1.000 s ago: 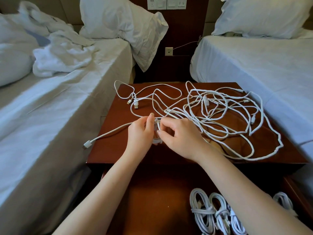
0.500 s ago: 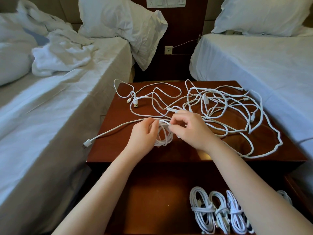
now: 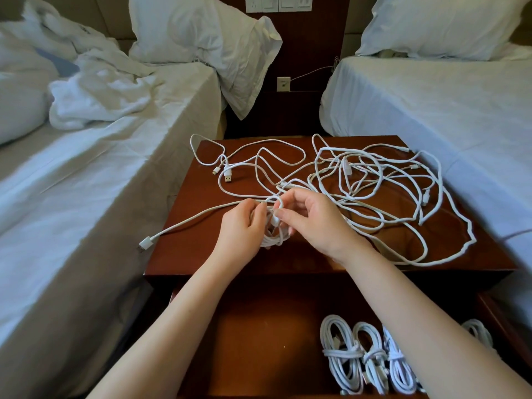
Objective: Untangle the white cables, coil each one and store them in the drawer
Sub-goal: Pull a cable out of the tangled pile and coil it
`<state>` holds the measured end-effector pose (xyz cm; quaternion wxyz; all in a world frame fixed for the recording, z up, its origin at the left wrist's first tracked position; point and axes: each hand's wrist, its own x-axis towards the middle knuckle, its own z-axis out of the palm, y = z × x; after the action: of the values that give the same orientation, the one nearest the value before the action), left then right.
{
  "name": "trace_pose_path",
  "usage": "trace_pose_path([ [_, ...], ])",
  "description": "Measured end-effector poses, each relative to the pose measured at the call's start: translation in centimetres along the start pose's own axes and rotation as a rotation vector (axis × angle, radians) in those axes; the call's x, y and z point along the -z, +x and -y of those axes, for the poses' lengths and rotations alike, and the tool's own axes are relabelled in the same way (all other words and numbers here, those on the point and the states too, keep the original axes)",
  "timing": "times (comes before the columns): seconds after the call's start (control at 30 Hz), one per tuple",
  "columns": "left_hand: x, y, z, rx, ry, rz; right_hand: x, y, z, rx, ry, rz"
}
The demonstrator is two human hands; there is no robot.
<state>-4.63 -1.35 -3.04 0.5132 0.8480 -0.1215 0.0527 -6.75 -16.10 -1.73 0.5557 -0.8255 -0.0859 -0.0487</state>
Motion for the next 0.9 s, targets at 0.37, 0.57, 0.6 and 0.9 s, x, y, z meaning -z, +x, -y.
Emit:
trace_pose_path([
  [0.37, -0.1, -0.2, -0.4, -0.036, -0.134, -0.149, -1.4, -0.5, -0.1, 0.518, -0.617, -0.230],
  [0.57, -0.2, -0.2, -0.1, -0.107, -0.076, -0.198, -1.4, -0.3, -0.4, 0.548, -0.551, -0.279],
  [0.6, -0.2, -0.2, -0.1, -0.127, -0.070, -0.205, -1.5, -0.4, -0.4, 0.546, -0.515, -0.288],
  [0.9, -0.4, -0.7, -0.6, -0.263, -0.030, -0.252, -1.6, -0.5, 0.1, 0.435, -0.434, -0.260],
])
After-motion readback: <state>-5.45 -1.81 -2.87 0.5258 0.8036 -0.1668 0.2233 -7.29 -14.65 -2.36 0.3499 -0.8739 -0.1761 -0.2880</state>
